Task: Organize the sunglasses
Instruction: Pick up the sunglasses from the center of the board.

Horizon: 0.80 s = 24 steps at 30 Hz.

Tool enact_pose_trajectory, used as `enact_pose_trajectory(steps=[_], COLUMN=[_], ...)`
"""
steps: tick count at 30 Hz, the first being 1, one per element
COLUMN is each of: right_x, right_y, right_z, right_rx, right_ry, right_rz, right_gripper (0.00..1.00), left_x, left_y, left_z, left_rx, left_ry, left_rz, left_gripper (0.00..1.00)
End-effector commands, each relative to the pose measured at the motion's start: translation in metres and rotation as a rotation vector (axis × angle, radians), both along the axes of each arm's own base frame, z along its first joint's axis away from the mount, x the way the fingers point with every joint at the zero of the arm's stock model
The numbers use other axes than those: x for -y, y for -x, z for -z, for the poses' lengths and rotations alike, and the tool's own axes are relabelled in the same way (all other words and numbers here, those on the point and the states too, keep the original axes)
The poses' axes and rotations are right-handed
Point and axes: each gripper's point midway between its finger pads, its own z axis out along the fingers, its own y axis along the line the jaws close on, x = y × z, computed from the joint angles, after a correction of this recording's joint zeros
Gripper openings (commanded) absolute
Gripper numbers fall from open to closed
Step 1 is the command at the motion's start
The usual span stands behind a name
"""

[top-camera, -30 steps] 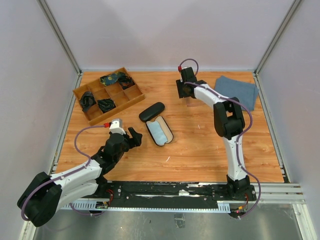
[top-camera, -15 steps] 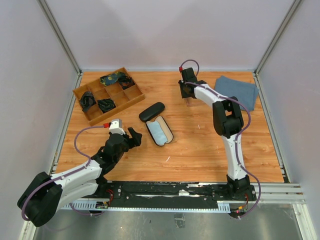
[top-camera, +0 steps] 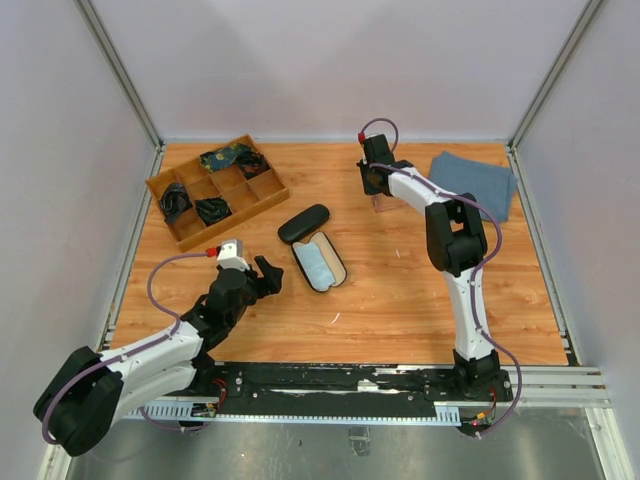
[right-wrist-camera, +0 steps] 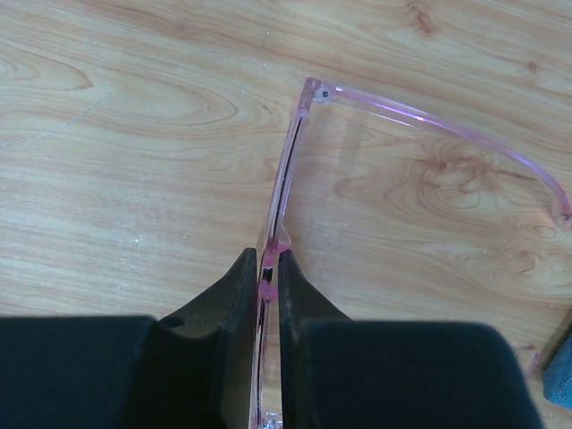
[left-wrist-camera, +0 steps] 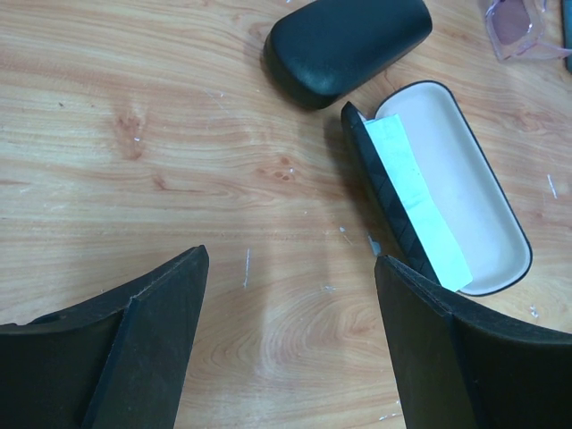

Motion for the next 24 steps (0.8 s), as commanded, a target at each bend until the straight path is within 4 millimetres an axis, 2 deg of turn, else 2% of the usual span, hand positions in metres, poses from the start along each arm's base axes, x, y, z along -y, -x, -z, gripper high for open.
enact_pose_trajectory(steps=[1, 3, 4, 7, 8, 9, 12, 13, 17, 24], right_x=[0.001, -0.005, -0.010, -0.025, -0.029, -0.034, -0.047, -0.051, -0.058, -0.059], right_y=[0.004, 0.011, 0.014, 0.034, 0.043, 0.053, 0.089, 0.106, 0.162, 0.262], right_z=[-0.021, -0.032, -0.049, -0.080, -0.088, -0.106, -0.130, -0.127, -0.144, -0.154], right_rx=[0.013, 0.031, 0.064, 0.130, 0.149, 0.190, 0.257, 0.255, 0.323, 0.445], right_ry=[-0.016, -0.030, -0.047, -0.089, -0.095, -0.111, -0.136, -0.129, -0.124, -0.114], right_rz=[-0.031, -0.067, -0.089, -0.172, -0.201, -0.234, -0.332, -0.373, -0.524, -0.746], right_gripper=[0.01, 0.01, 0.01, 0.01, 0.01, 0.01, 0.01, 0.01, 0.01, 0.01], left_x=[-0.004, -0.002, -0.002, 0.000, 0.001, 0.001, 0.005, 0.006, 0.010, 0.010], left_y=[-0.003, -0.002, -0.002, -0.001, -0.001, -0.001, -0.003, -0.003, -0.003, -0.002], left_z=[-0.010, -0.014, -0.017, -0.025, -0.028, -0.030, -0.040, -0.042, -0.053, -0.068], left_rx=[0.033, 0.036, 0.040, 0.046, 0.047, 0.045, 0.042, 0.040, 0.052, 0.059], left_ry=[0.015, 0.022, 0.027, 0.038, 0.036, 0.030, 0.010, 0.008, 0.018, -0.005], left_rz=[-0.019, -0.012, -0.009, 0.003, 0.008, 0.012, 0.030, 0.038, 0.059, 0.076], left_gripper=[0.81, 0.81, 0.81, 0.81, 0.81, 0.81, 0.81, 0.82, 0.82, 0.82])
